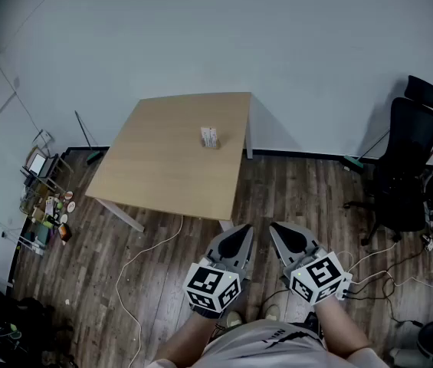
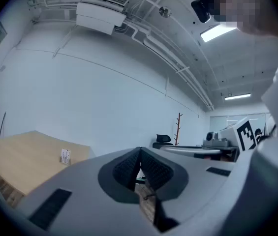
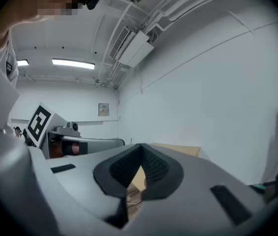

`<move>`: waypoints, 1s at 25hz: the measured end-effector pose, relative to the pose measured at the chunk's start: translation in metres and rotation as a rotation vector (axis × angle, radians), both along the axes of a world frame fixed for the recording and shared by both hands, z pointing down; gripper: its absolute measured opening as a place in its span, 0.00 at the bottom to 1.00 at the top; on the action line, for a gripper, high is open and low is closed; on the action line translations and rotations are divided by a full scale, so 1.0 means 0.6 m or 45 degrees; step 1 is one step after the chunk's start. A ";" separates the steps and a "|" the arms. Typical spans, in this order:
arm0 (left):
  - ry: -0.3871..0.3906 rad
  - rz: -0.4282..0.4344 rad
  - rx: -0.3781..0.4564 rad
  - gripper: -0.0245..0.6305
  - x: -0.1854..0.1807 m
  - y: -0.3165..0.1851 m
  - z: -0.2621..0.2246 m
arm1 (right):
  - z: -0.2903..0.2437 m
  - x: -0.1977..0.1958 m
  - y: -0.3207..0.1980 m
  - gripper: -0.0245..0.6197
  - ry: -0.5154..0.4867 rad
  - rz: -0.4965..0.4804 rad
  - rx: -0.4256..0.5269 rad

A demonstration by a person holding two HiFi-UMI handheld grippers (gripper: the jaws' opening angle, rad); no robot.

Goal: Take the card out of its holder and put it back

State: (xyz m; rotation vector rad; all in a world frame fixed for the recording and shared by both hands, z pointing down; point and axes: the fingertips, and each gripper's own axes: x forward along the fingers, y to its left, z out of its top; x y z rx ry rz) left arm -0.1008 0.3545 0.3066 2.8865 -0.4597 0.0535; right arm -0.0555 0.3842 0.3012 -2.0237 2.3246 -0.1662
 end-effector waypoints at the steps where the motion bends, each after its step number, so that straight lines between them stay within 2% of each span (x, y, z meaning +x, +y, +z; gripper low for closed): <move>1: 0.001 0.001 -0.002 0.06 0.001 0.003 0.001 | 0.001 0.000 0.002 0.06 -0.007 -0.003 -0.002; 12: -0.010 -0.026 -0.023 0.06 0.012 0.004 0.012 | 0.001 0.022 0.008 0.06 -0.065 -0.026 0.019; 20: -0.015 -0.147 -0.007 0.06 -0.005 -0.028 0.003 | 0.007 0.085 0.027 0.06 -0.165 0.016 0.043; 25: -0.019 -0.189 0.000 0.06 0.000 -0.011 0.001 | 0.017 0.099 0.035 0.06 -0.197 -0.019 0.026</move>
